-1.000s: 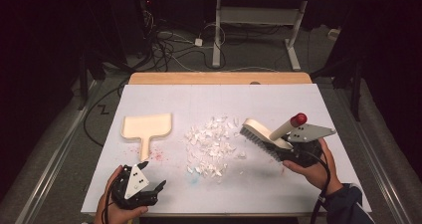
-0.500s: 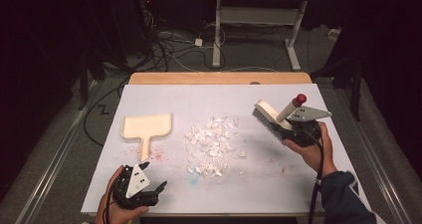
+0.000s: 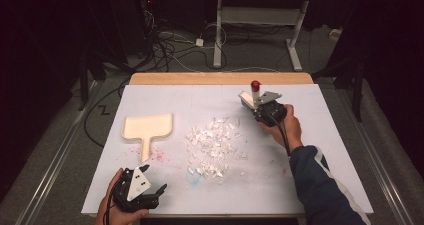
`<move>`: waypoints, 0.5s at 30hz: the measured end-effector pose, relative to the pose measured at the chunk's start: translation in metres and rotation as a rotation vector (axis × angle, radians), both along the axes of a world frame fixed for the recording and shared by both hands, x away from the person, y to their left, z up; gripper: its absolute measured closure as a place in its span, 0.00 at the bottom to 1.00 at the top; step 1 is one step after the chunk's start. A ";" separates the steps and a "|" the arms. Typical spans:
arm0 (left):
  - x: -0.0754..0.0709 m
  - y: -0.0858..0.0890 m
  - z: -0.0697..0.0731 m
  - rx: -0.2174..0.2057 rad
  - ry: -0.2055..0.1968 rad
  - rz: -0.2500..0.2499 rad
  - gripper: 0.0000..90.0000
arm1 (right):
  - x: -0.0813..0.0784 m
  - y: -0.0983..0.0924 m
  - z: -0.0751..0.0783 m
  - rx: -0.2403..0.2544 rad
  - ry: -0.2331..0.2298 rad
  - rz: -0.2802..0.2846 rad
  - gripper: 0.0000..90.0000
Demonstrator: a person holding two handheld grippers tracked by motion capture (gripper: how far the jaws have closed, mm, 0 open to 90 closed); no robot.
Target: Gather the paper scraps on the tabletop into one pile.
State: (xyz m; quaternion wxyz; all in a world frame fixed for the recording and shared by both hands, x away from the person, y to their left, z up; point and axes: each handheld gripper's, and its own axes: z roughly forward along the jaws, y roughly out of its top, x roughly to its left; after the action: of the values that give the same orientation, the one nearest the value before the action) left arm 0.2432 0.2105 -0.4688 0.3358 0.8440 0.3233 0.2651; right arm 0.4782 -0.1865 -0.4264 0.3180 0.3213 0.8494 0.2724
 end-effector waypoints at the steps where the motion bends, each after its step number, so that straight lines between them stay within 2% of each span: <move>1: 0.000 0.000 0.000 -0.005 -0.001 0.003 0.21 | 0.003 0.005 -0.002 -0.006 -0.001 -0.003 0.76; 7: -0.001 0.000 -0.001 -0.015 0.017 0.009 0.21 | 0.013 0.031 -0.009 0.023 0.035 0.021 0.76; 8: -0.001 0.000 -0.001 -0.013 0.015 0.007 0.21 | 0.013 0.034 -0.010 0.011 0.035 0.028 0.76; 9: -0.002 0.000 -0.001 -0.016 0.015 0.006 0.21 | 0.013 0.036 -0.010 0.002 0.031 0.041 0.76; 15: -0.001 0.000 -0.001 -0.016 0.022 0.005 0.21 | 0.008 0.042 -0.012 0.036 0.037 0.099 0.76</move>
State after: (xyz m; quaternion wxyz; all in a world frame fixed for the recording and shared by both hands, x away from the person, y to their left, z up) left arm 0.2424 0.2104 -0.4702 0.3382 0.8434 0.3313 0.2540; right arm 0.4862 -0.1449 -0.4383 0.2825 0.2896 0.8649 0.2970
